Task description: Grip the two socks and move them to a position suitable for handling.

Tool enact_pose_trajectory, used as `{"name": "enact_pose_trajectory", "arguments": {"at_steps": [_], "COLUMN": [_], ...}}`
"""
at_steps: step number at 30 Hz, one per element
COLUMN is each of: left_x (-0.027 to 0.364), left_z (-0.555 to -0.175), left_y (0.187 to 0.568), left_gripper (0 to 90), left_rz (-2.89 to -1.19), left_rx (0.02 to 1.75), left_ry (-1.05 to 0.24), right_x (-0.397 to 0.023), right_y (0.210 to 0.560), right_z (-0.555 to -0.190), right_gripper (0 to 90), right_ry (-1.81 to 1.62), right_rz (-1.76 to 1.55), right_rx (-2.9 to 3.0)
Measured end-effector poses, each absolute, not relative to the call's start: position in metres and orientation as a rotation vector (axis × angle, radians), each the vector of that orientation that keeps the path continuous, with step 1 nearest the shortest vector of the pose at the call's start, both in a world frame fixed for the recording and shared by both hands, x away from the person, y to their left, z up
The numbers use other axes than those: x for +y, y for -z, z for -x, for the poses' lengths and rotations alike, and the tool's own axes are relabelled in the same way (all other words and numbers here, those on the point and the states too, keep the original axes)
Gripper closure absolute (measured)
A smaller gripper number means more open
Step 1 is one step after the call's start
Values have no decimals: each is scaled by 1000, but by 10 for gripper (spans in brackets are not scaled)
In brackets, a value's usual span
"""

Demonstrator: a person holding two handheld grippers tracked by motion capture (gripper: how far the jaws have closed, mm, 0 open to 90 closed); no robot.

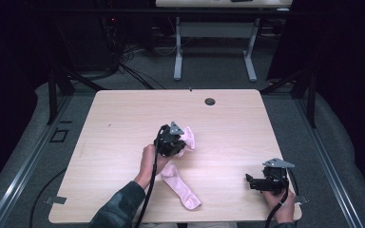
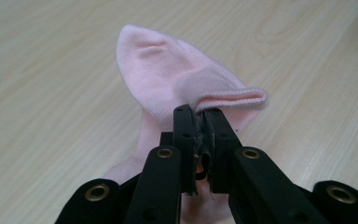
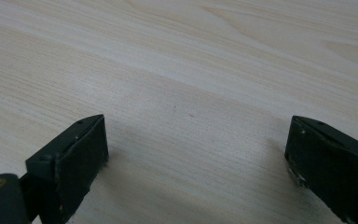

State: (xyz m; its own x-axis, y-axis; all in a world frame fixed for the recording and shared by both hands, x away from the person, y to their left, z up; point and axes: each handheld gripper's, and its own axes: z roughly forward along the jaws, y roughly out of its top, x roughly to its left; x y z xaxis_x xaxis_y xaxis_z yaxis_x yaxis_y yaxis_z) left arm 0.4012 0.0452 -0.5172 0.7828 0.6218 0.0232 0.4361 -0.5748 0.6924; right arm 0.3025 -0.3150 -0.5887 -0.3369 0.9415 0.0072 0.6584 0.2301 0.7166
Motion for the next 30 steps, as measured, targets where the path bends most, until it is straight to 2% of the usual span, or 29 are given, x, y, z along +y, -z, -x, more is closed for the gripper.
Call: {"name": "enact_pose_trajectory", "arguments": {"at_steps": [10,13,16,20,24,30], "left_x": [21,20,23,31,42,67], "left_z": [-406,-408,-407,-404,-397,-381], "left_y": [548,551,549,540,528,515], "left_gripper": [809,697,483,291,203,167], "left_rz": [-2375,-2382,-2366,-2345,-2328,-2291], "left_rx": [780,793,808,811,796,819], "left_ry": [-270,-261,-270,-283,-303,-337], "right_x": [-315,-315,-315,-315,-315,-316], "right_y": [589,589,589,589,588,587], "right_z": [-302,-302,-302,-302,-302,-303], "right_gripper": [54,56,58,60,64,44], "right_ry": [-884,-885,-885,-883,-888,-901], "right_rz": [-1469,-1469,-1467,-1470,-1469,-1487], "right_rx": [2079,2078,2076,2078,2081,2093]}}
